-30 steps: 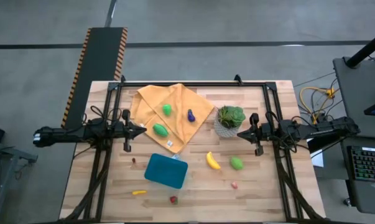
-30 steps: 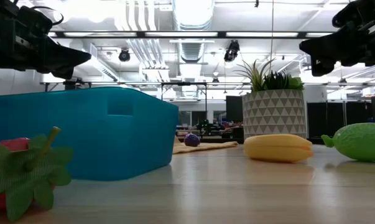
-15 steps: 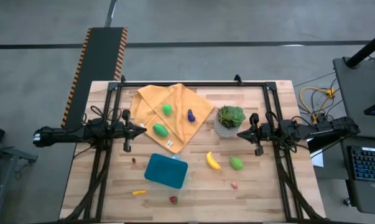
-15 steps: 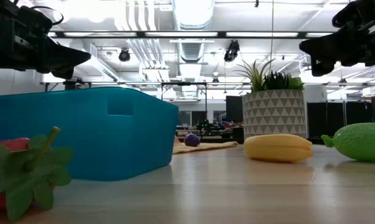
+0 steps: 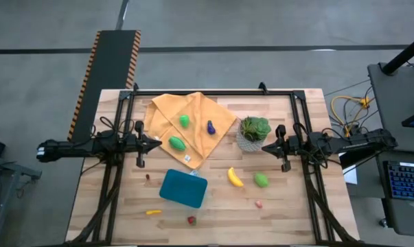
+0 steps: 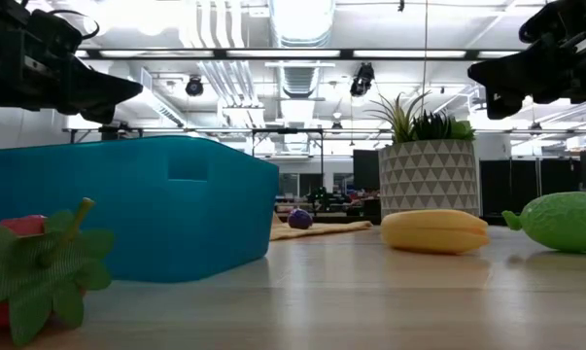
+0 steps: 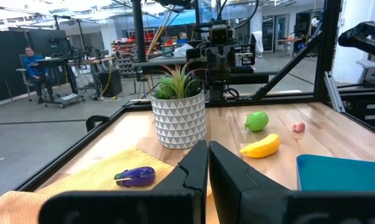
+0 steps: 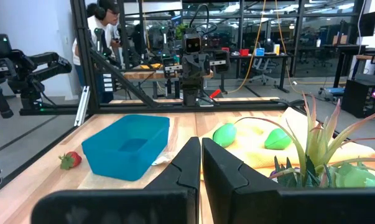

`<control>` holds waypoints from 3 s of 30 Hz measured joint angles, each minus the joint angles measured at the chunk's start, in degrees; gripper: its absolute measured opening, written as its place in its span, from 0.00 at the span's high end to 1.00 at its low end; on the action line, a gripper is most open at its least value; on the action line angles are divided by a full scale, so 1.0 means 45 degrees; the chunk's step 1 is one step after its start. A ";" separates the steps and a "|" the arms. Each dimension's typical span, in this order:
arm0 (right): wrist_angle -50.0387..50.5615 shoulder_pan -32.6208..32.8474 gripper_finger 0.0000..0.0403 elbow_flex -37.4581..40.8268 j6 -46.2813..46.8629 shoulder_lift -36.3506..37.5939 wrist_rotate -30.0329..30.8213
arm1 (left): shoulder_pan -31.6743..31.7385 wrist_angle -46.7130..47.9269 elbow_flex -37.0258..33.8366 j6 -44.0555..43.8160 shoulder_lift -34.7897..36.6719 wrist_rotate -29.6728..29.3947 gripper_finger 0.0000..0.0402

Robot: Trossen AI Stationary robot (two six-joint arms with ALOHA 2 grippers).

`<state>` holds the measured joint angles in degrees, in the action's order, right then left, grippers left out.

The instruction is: Pick and placing Produce into tupperware

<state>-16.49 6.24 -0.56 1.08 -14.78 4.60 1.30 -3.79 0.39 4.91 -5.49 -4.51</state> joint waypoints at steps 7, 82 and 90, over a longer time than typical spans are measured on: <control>0.0000 0.0000 0.98 0.0003 -0.0284 0.0005 0.0000 | 0.0001 -0.0005 -0.0001 0.0001 0.0000 0.0009 1.00; 0.9170 0.0112 0.52 -1.0875 0.1324 -0.6105 -0.0017 | 0.0000 -0.4127 0.4674 0.0075 -0.5987 0.1117 0.56; 1.5219 0.0112 0.54 -1.4878 0.3382 -0.9068 0.0496 | 0.0000 -0.4339 0.4627 0.0053 -0.6188 0.1117 0.56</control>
<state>51.99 6.74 -67.51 16.30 -55.59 6.83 1.30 -23.32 21.21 5.15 -33.33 0.51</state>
